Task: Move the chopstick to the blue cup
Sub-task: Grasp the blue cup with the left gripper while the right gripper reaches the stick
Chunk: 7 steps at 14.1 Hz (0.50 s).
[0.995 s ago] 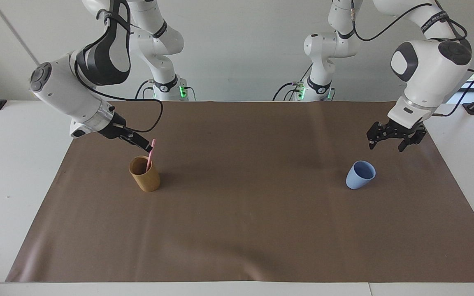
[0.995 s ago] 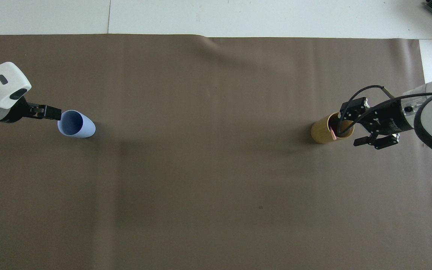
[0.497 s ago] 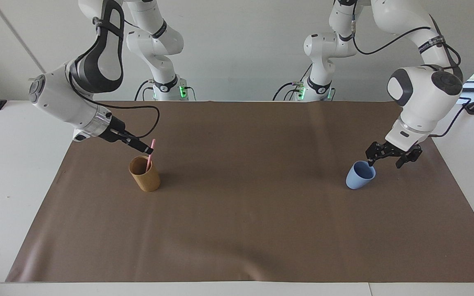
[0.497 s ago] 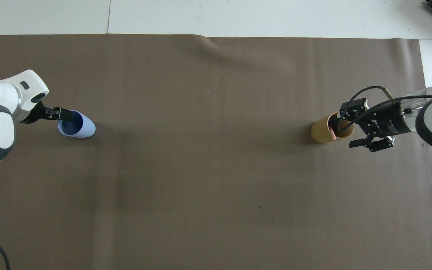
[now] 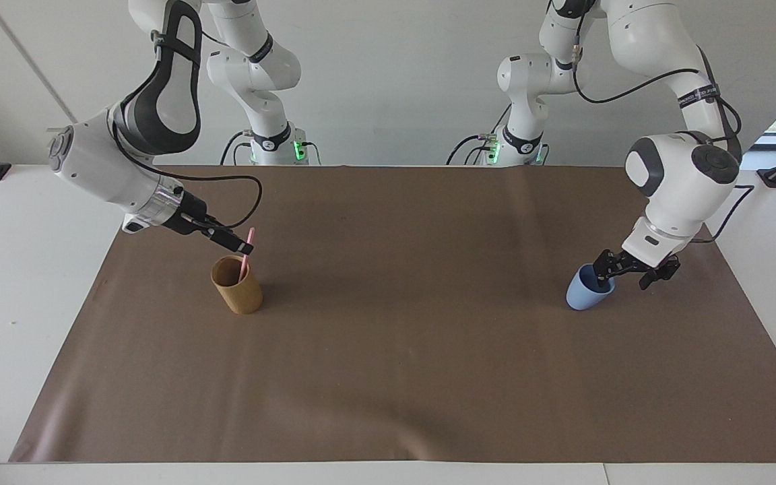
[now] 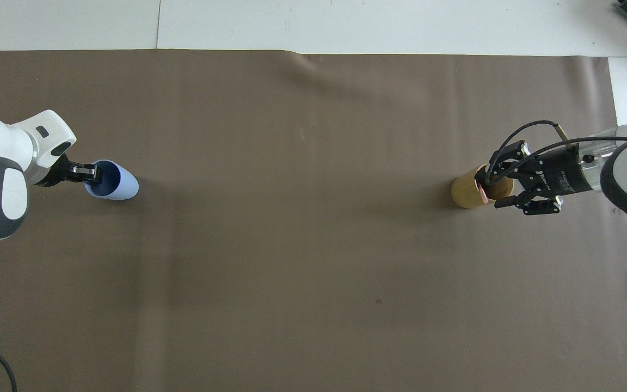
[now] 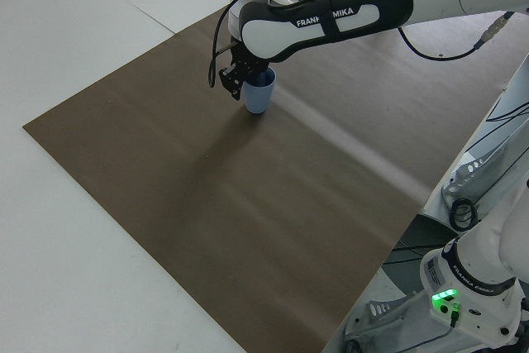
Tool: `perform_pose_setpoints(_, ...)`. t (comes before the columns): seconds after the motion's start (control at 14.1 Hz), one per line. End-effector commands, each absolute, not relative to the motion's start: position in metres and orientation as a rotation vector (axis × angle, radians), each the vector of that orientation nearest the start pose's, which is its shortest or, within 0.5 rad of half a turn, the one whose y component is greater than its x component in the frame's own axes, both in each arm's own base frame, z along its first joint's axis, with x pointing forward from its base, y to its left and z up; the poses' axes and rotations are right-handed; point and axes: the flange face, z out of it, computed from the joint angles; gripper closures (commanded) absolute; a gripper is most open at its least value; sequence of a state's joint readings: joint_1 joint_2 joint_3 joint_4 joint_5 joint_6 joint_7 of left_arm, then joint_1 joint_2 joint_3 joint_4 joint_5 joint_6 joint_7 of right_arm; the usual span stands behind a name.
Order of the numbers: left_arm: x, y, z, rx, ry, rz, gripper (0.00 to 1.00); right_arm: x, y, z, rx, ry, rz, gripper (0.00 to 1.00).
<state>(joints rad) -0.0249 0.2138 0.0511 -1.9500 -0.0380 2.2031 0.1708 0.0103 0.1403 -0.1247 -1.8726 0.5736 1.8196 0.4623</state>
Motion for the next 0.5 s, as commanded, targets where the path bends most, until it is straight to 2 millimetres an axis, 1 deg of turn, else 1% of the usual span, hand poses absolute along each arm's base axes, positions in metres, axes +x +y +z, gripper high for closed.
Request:
perform_pose_setpoints(0.0, 0.596, 0.013, 0.375, -3.183, 0.154, -0.069, 1.0, 0.58, -0.015, 0.433, -2.399, 1.034, 0.362, 0.33)
perform_pose_setpoints(0.07, 0.597, 0.013, 0.375, -3.183, 0.159, -0.067, 1.0, 0.58, -0.015, 0.433, -2.398, 1.036, 0.363, 0.34)
perform_pose_setpoints(0.14, 0.597, 0.013, 0.378, -3.183, 0.159, -0.064, 1.0, 0.58, -0.014, 0.434, -2.397, 1.036, 0.362, 0.41)
perform_pose_setpoints(0.21, 0.597, 0.013, 0.385, -3.183, 0.168, -0.072, 1.0, 0.58, -0.014, 0.434, -2.397, 1.036, 0.362, 0.51)
perform_pose_setpoints(0.28, 0.596, 0.015, 0.397, -3.183, 0.165, -0.082, 1.0, 0.579, -0.013, 0.434, -2.398, 1.032, 0.369, 0.64)
perform_pose_setpoints(0.36, 0.594, 0.01, 0.409, -3.185, 0.172, -0.082, 1.0, 0.579, -0.012, 0.434, -2.398, 1.03, 0.372, 0.74)
perform_pose_setpoints(0.43, 0.592, 0.007, 0.419, -3.186, 0.176, -0.084, 1.0, 0.579, -0.012, 0.434, -2.399, 1.03, 0.372, 0.82)
